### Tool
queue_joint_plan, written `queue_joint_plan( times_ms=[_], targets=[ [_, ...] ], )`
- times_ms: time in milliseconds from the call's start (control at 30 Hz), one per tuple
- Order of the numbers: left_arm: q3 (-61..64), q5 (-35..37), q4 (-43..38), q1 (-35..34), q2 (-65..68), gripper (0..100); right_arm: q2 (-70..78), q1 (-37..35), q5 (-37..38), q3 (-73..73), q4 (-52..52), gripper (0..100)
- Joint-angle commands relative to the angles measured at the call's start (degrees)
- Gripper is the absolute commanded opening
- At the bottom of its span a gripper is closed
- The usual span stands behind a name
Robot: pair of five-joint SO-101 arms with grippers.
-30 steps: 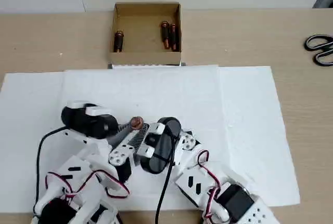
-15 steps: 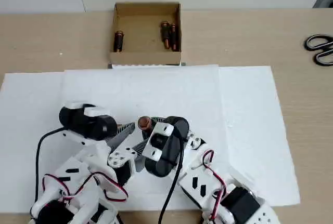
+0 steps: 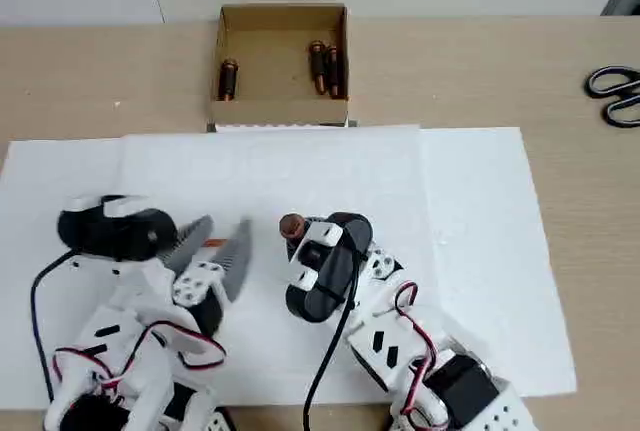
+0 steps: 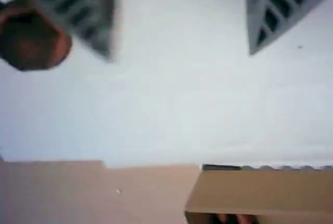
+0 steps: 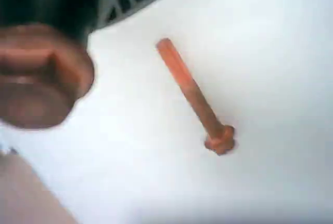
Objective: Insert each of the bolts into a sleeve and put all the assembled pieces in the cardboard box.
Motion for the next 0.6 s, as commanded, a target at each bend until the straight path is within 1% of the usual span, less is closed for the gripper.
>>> queue_joint_plan(
  times_ms=[0, 133, 233, 333, 400, 467, 567],
  targets=[
    [-1.71, -0.62, 0.00, -2.64, -0.18, 2, -0.75, 1.63, -0.09, -0.53, -1.80, 0.2],
    [3.38, -0.88, -0.09, -7.91, -0.18, 1, -0.48, 4.09, -0.26, 0.35, -2.15, 0.2],
    [9.98, -4.57, -0.35, -11.96, -0.18, 1, -0.48, 7.25, -0.88, 2.55, -2.15, 0.2],
    [15.69, -8.53, -3.34, -15.82, -0.18, 1, 0.13, 12.44, -6.51, 4.22, -1.71, 0.2],
    [19.74, -9.76, -5.80, -16.35, -0.18, 1, 3.21, 16.04, -10.37, 4.31, -1.71, 0.2],
    [23.08, -9.85, -7.30, -16.35, -0.18, 1, 8.40, 19.03, -15.30, 1.76, -1.80, 0.2],
    [27.21, -10.02, -8.09, -16.35, -0.18, 1, 19.56, 22.11, -22.68, -6.33, -2.15, 0.2]
  ],
)
